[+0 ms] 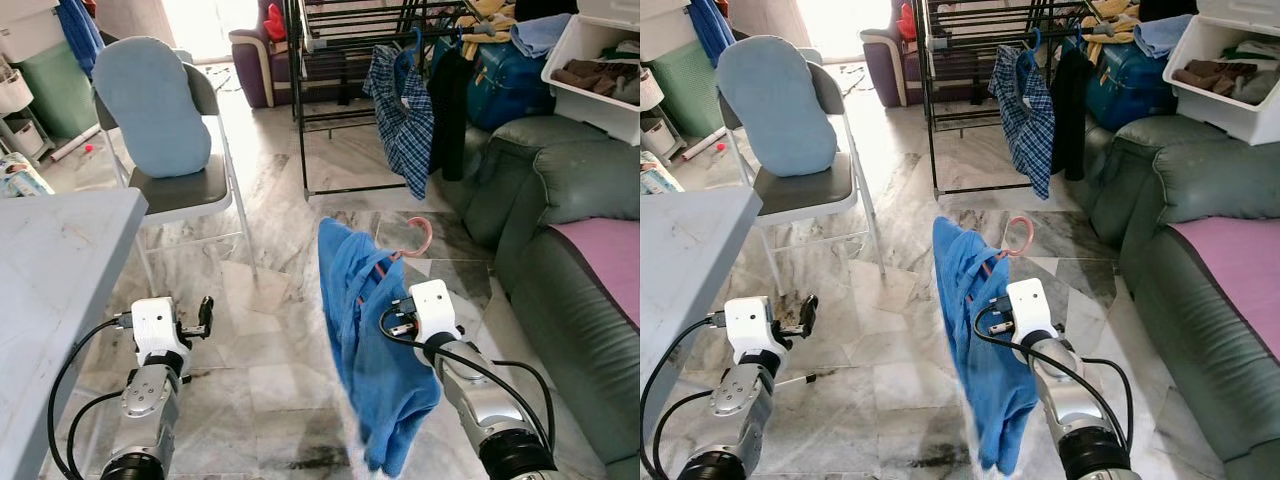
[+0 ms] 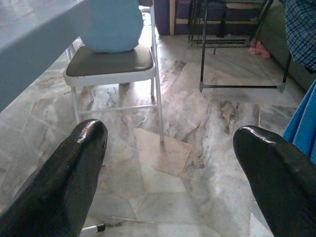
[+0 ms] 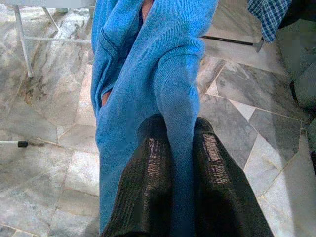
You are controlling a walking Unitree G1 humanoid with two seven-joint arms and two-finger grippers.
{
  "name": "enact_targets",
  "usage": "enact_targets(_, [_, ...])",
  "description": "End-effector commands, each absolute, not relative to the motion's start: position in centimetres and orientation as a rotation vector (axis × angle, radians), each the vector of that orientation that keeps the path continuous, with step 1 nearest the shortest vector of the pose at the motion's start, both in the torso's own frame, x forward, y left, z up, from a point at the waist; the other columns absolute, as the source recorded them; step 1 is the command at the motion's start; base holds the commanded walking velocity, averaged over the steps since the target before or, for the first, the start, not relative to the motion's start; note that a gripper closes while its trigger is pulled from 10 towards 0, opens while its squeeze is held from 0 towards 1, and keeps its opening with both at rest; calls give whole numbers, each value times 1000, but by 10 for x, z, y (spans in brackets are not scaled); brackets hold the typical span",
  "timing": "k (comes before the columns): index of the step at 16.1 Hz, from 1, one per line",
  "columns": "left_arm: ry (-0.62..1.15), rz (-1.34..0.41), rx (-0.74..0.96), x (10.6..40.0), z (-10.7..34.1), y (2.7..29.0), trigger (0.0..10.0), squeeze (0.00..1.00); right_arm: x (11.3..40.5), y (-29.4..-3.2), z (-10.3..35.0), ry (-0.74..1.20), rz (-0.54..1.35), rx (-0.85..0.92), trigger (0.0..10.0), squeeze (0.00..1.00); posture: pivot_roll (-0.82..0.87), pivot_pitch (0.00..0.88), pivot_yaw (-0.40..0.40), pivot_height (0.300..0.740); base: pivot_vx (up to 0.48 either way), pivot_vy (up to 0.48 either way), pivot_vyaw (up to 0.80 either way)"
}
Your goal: Hang hanger
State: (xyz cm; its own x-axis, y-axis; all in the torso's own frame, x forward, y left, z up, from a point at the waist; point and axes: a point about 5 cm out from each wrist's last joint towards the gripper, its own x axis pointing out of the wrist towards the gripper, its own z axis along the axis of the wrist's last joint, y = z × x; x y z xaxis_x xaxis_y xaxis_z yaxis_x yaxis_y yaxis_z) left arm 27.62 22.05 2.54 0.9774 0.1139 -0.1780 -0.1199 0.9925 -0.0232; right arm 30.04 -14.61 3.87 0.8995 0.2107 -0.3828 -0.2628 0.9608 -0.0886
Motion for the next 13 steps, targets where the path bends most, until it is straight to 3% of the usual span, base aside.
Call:
enact_targets(1, [177, 124, -28, 279, 28, 221, 10000, 0, 304, -146, 48, 338, 249, -139, 10000, 0, -148, 0, 47, 736, 0, -330, 0])
enact_targets(8, [185, 125, -16, 280, 27, 221, 10000, 0, 304, -146, 48, 350, 251, -141, 10000, 0, -152, 0, 47, 736, 0, -317, 0])
enact_targets(13, [196, 208, 26, 279, 26, 228, 10000, 0, 305, -144, 42, 399, 285, -174, 10000, 0, -146, 0, 43, 736, 0, 0, 0])
